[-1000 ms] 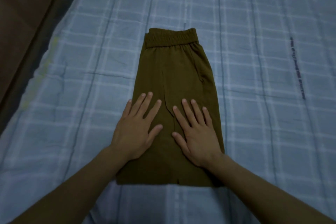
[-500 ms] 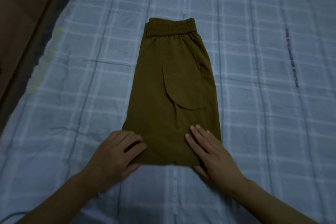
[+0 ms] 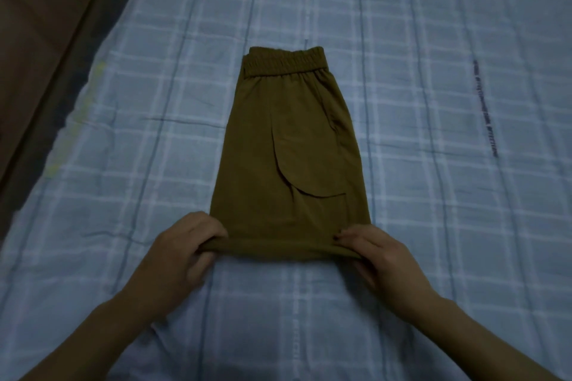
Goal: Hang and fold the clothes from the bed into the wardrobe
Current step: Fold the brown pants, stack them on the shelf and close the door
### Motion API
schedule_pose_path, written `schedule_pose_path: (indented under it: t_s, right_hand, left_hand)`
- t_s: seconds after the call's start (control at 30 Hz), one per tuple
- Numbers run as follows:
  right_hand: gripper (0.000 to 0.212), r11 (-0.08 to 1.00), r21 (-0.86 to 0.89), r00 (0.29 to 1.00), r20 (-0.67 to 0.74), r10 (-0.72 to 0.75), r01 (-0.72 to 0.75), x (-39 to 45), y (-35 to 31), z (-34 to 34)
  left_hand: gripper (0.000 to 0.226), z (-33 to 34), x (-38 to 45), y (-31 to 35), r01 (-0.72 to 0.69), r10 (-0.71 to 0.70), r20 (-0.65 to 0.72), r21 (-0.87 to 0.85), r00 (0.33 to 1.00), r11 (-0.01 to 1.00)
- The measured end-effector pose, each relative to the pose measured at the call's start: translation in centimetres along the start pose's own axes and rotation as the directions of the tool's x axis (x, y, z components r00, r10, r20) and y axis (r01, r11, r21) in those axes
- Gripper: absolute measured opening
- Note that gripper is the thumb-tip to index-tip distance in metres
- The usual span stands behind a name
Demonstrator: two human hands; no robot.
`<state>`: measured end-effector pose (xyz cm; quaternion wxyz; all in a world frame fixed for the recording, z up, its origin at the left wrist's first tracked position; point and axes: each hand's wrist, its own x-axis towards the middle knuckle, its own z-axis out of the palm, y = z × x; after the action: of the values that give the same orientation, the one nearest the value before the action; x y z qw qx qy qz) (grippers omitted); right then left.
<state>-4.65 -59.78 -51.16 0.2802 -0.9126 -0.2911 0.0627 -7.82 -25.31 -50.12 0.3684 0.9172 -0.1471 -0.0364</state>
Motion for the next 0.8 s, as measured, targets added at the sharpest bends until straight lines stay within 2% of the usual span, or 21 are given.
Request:
schedule_pose_path:
  t_s: [0.07,0.17,0.27,0.33,0.6,0.8]
  right_hand:
    - [0.020,0.984,0.152,0.994,-0.056,0.097,-0.088,1.1,0.0,-1.2]
    - [0.011,0.902,0.364,0.937,-0.165,0.307,-0.231,3.8,0.6,-2.5]
    - [0.011,0.820,0.498,0.880,-0.205,0.428,-0.283,7.1,1.7,-3.4]
    - [0.013,0.780,0.561,0.849,-0.239,0.471,-0.275,9.5,2.5,-3.8]
    - [0.007,0.759,0.586,0.764,-0.340,0.549,-0.284,20.2,5.7,-6.0]
    - [0.018,0.731,0.515,0.692,-0.318,0.648,-0.448,27.6,9.8,-6.5]
  left_hand:
    - [0.014,-0.7,1.6,0.5,0.070,-0.083,-0.095,-0.129,0.992,0.989]
    - [0.008,-1.6,4.4,0.6,0.134,-0.186,-0.223,-0.231,0.957,0.964]
    - [0.018,-2.4,7.5,0.2,0.176,-0.257,-0.280,-0.282,0.925,0.943]
    - [0.014,-2.9,9.8,-0.3,0.188,-0.279,-0.322,-0.284,0.905,0.940]
    - [0.012,-5.3,20.0,-3.5,0.253,-0.360,-0.414,-0.291,0.836,0.923]
    - [0.011,-5.5,29.1,-7.3,0.338,-0.421,-0.442,-0.257,0.792,0.905]
